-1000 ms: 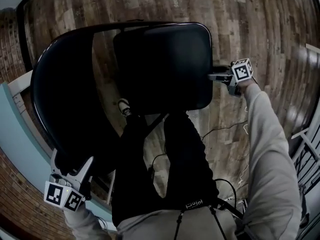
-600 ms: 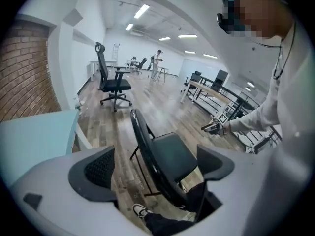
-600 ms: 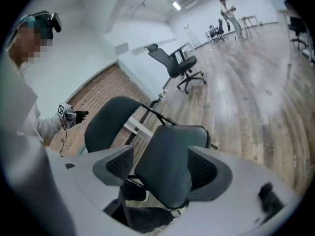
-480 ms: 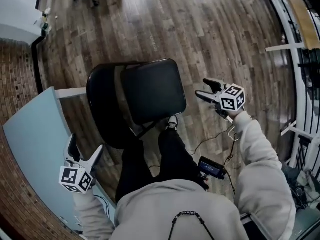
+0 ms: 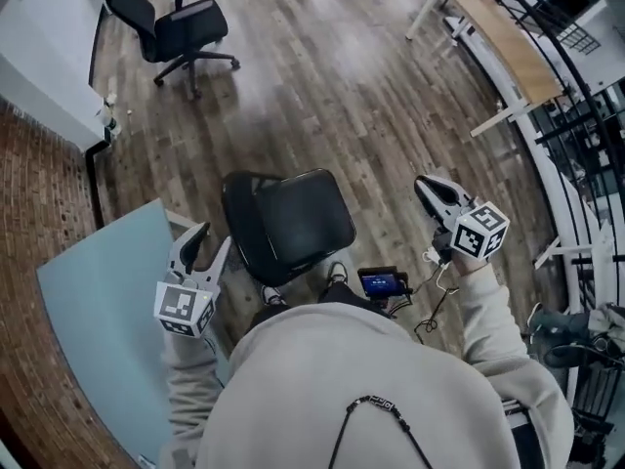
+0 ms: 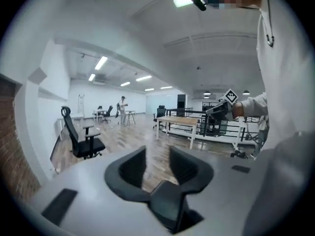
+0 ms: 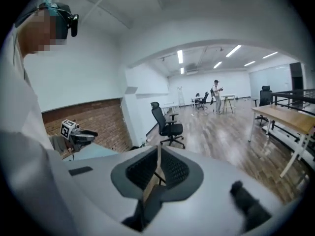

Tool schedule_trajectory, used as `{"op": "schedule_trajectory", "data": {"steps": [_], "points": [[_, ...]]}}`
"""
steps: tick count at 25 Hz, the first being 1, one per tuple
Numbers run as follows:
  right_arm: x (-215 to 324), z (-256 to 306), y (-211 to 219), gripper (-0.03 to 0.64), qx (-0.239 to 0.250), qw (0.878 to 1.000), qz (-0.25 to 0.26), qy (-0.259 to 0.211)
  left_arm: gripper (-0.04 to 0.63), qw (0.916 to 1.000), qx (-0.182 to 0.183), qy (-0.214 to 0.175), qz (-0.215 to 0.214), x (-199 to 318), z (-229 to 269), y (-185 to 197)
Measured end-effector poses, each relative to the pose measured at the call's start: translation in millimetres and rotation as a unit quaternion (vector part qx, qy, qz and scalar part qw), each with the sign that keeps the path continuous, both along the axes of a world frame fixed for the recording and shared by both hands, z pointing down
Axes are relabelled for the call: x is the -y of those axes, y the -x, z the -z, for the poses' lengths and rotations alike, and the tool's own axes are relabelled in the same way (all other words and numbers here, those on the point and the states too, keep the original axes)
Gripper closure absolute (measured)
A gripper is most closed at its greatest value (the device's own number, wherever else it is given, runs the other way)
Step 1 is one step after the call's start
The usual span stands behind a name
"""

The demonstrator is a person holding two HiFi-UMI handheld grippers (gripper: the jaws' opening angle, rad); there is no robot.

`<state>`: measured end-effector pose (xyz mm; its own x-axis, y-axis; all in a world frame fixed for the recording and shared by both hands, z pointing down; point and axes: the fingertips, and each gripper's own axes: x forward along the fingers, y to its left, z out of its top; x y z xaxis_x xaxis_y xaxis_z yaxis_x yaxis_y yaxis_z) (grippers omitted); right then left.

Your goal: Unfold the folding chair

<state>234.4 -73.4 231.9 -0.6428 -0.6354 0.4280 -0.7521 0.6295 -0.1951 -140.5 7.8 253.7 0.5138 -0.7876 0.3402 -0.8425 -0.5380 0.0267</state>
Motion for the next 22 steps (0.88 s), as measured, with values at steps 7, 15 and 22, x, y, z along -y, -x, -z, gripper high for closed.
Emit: {"op": "schedule_trajectory", "data": {"steps": [7, 15, 22], "points": [[-64.7, 48.0, 79.2, 0.607, -0.014, 0.996, -0.036, -0.086, 0.589, 0.9938, -0.040, -0.103, -0.011, 0.9, 58.7, -7.8], [-92.1, 62.4, 95.7, 0.609, 0.018, 0.993, -0.070, -0.093, 0.589, 0.9877, -0.080, -0.131, -0.028, 1.4, 99.7, -21.7], [-98.9, 59.9, 118.5, 0.609, 0.030, 0.993, -0.066, -0.094, 0.589, 0.9871, -0.087, -0.124, -0.052, -5.4, 99.3, -32.1]]}}
